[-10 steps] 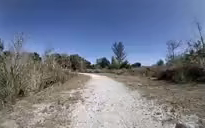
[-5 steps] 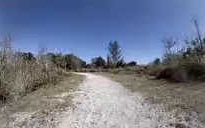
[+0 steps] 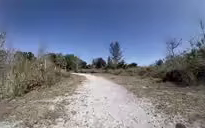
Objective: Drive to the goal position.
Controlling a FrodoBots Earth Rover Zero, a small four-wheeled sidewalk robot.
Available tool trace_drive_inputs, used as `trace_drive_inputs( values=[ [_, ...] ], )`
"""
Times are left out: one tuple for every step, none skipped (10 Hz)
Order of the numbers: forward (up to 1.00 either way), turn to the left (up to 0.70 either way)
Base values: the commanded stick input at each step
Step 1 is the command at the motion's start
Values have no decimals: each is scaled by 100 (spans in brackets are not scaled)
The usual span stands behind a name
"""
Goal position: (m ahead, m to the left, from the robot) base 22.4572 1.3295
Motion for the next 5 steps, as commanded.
trace_drive_inputs(
  values=[
    [70, 0],
    [70, 0],
    [70, 0],
    [70, 1],
    [70, 2]
  ],
)
